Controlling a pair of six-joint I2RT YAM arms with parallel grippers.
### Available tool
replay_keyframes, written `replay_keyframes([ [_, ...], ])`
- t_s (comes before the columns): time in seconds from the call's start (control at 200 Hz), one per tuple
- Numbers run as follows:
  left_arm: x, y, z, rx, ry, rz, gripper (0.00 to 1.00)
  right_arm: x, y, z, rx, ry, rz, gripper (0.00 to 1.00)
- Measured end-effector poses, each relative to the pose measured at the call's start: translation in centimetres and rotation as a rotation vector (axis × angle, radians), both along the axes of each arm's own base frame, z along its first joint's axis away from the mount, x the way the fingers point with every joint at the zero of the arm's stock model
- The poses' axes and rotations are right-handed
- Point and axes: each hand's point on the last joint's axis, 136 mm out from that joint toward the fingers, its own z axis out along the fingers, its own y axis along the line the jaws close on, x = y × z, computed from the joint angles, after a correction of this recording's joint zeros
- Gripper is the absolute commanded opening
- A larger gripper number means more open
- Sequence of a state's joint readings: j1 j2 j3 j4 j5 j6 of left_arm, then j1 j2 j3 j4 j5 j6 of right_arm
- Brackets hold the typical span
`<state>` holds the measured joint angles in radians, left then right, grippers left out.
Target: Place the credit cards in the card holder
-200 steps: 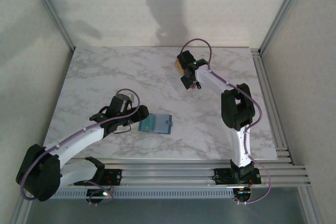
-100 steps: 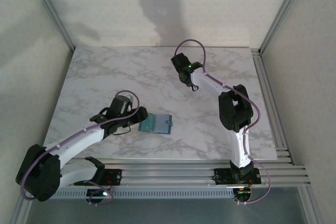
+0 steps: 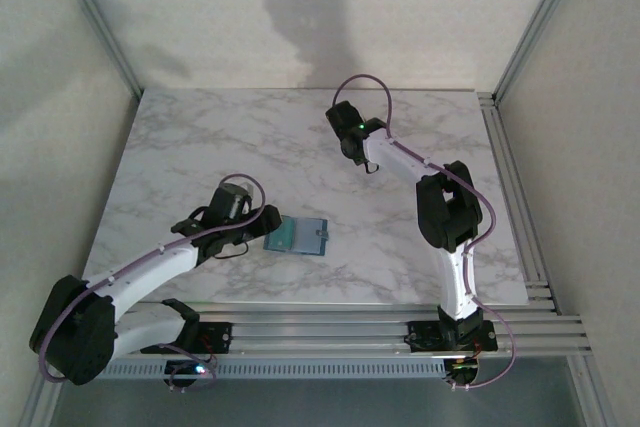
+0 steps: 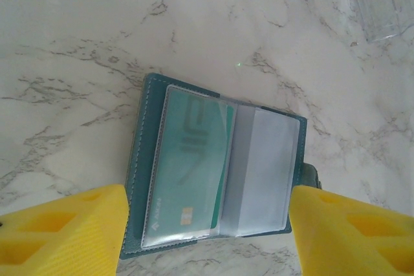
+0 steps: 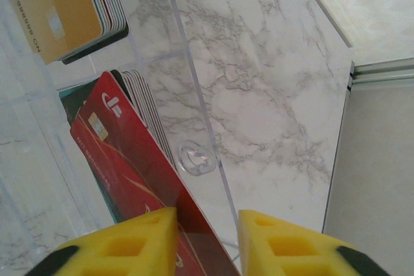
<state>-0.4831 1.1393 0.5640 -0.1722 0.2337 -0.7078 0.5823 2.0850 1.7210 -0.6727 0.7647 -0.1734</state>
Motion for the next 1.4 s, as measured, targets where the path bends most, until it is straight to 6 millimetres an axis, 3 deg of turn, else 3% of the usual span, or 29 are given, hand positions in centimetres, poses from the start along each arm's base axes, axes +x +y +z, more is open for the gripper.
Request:
replay_keyframes([
  [0.285, -0.3, 0.3, -0.8, 0.008, 0.009, 0.007, 0.66, -0.2, 0.5, 0.0, -0.010, -0.003, 0.011, 0.21],
  [0.611, -0.3, 0.3, -1.3, 0.015, 0.022, 0.007, 0.67, -0.7, 1.1, -0.3, -0.008, 0.011, 0.029, 0.06],
  [0.986, -0.4, 0.6, -1.4, 0.033, 0.031, 0.016, 0.66, -1.7, 1.9, -0.6, 0.078, 0.063, 0.025, 0.00],
  [1.141, 0.4, 0.4, 0.4, 0.033, 0.006, 0.016, 0.67, -2.6, 2.5, 0.4, 0.162, 0.080, 0.034, 0.00],
  [1.402, 1.0, -0.4, 6.1, -0.070, -0.137, 0.004, 0.66, -4.7, 3.6, 5.0, 0.360, 0.043, 0.062, 0.00],
])
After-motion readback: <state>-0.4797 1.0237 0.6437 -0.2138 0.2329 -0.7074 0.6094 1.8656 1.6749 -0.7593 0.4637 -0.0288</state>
